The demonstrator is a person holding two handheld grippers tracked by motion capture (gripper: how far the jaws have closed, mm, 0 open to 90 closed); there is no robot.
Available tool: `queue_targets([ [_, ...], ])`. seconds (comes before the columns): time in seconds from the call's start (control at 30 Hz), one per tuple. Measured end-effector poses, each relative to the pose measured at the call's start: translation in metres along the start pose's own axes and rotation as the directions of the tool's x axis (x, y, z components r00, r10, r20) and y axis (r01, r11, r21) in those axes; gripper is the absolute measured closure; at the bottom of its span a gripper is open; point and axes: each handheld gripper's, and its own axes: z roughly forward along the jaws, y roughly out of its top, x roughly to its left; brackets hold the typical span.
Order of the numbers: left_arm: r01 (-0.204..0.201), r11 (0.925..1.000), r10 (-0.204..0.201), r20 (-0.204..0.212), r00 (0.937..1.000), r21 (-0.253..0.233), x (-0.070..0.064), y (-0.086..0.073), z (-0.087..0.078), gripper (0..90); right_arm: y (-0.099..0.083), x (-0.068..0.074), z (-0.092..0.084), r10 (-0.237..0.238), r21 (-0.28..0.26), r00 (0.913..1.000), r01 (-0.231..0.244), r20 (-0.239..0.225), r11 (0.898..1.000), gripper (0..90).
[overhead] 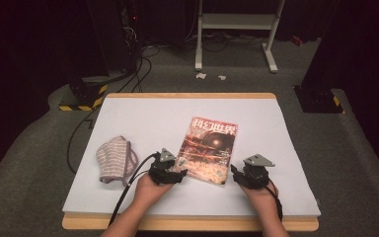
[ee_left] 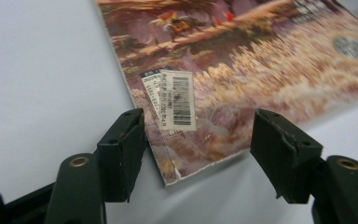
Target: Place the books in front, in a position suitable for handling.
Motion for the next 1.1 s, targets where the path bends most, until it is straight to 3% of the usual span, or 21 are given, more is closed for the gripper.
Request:
queue_targets([
  [0.07,-0.039,0.9992,0.039,0.019,0.9991,-0.001,-0.012,-0.002,0.000,36.9,-0.001,-0.003,0.000,0.006,-0.004,1.0000,-0.006,0.003,1.000,42.0],
  [0.17,-0.046,0.9989,0.046,0.038,0.9982,-0.013,-0.015,-0.001,0.000,36.5,0.000,-0.005,0.000,0.022,-0.006,0.9997,-0.022,0.004,1.000,41.2],
  [0.27,-0.028,0.9988,0.030,0.044,0.9986,-0.040,-0.013,0.001,-0.002,36.7,0.000,-0.004,0.000,0.019,-0.009,0.9998,-0.019,0.003,1.000,41.0],
  [0.33,0.010,0.9955,-0.006,0.042,0.9991,-0.094,-0.004,0.006,-0.001,36.9,0.002,-0.004,0.001,0.017,-0.011,0.9998,-0.017,-0.006,1.000,40.3],
  [0.53,0.040,0.9963,-0.041,-0.014,0.9991,-0.076,0.017,0.026,0.018,36.0,0.014,-0.005,0.015,0.032,0.018,0.9995,-0.032,-0.007,0.999,40.4],
  [0.67,0.089,0.9923,-0.089,0.005,0.9960,-0.086,0.029,0.036,0.027,37.1,0.027,-0.008,0.028,0.035,0.048,0.9994,-0.035,0.007,0.998,41.8],
  [0.8,0.101,0.9915,-0.101,0.009,0.9949,-0.082,0.031,0.040,0.033,37.0,0.037,-0.014,0.038,0.047,0.070,0.9987,-0.048,0.016,0.996,42.1],
  [0.97,0.084,0.9936,-0.085,-0.007,0.9964,-0.075,0.032,0.047,0.038,36.4,0.043,-0.017,0.047,0.067,0.085,0.9976,-0.069,0.015,0.994,40.2],
  [1.1,0.090,0.9942,-0.091,-0.015,0.9957,-0.059,0.034,0.049,0.046,34.0,0.047,-0.012,0.053,0.078,0.094,0.9970,-0.077,0.000,0.993,36.0],
])
